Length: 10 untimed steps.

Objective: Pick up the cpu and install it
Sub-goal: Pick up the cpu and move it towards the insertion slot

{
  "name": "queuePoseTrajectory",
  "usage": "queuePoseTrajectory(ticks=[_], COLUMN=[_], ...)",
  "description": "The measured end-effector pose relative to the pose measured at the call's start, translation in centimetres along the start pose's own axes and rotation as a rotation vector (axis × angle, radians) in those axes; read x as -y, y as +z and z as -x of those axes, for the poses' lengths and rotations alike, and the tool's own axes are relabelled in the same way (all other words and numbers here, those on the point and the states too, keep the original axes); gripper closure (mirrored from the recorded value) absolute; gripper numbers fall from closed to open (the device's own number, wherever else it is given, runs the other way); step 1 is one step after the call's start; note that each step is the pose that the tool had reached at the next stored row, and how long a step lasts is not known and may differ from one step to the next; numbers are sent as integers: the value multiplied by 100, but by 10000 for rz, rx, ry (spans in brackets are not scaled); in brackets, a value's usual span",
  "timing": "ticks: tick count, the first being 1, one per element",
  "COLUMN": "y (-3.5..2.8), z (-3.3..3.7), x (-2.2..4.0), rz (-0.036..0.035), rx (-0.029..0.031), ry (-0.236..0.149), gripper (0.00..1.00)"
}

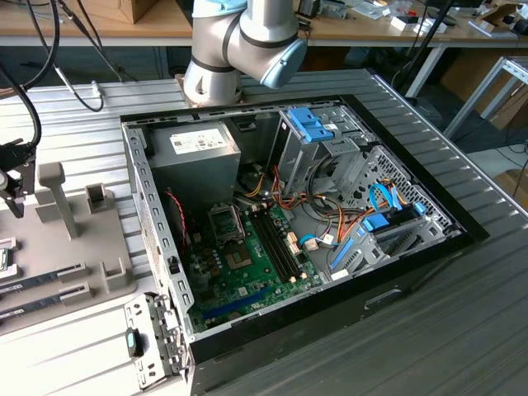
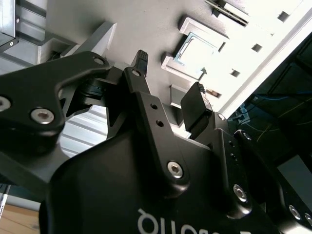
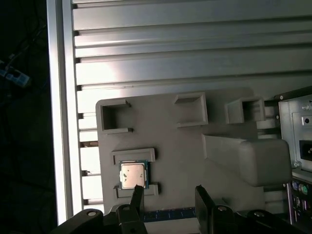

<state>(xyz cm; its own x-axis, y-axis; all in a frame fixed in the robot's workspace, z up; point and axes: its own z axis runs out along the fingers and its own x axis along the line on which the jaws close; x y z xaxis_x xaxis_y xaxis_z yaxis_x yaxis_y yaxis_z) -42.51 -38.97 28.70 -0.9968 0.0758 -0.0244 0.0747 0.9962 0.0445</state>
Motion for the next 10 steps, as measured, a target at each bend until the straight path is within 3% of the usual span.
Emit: queuePoseTrajectory(ticks=[10], y=[39], z=[-1], x=[2], rz=[0], rx=[0], ry=[0], gripper=[46])
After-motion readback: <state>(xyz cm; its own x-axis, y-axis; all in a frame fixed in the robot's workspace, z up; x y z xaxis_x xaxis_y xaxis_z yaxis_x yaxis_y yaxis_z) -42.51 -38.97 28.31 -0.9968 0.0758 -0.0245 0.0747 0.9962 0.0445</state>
